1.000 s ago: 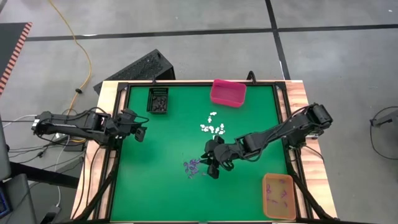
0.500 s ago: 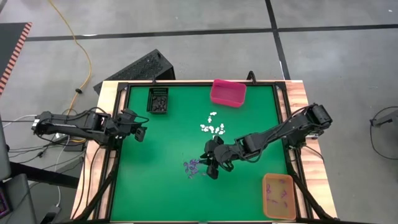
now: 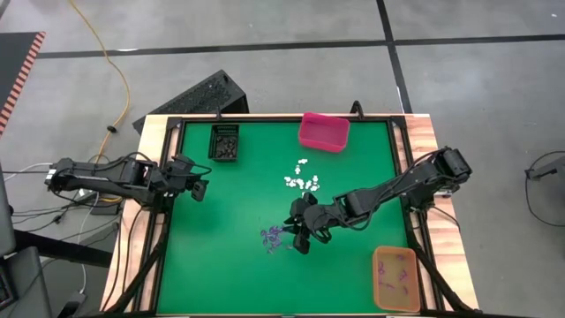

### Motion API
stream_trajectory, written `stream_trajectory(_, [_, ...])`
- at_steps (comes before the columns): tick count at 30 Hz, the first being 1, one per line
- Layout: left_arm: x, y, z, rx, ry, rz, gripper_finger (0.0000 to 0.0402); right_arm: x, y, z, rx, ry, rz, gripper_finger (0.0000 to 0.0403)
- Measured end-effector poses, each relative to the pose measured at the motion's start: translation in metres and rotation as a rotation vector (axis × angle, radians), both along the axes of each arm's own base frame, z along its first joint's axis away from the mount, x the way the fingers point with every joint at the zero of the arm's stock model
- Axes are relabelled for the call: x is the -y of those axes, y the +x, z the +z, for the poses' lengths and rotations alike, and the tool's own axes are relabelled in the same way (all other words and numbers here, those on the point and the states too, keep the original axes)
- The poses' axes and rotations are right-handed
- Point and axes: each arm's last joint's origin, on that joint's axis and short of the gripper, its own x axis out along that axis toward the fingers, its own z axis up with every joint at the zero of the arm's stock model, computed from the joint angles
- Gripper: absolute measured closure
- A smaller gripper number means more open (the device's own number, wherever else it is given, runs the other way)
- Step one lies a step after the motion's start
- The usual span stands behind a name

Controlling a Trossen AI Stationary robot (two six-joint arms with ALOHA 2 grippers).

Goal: Sort Halloween decoration
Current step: Put the pink witch hat toy into the orange bin

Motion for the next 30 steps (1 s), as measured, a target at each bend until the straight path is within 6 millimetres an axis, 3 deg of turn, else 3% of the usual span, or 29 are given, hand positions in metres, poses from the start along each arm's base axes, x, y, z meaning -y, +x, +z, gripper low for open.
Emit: stream_trajectory(30, [0.0, 0.0001, 0.0, 0.0, 0.0, 0.0, 0.0219, 0.0024, 0.0006, 0.0001, 0.005, -0.014, -0.029, 0.027])
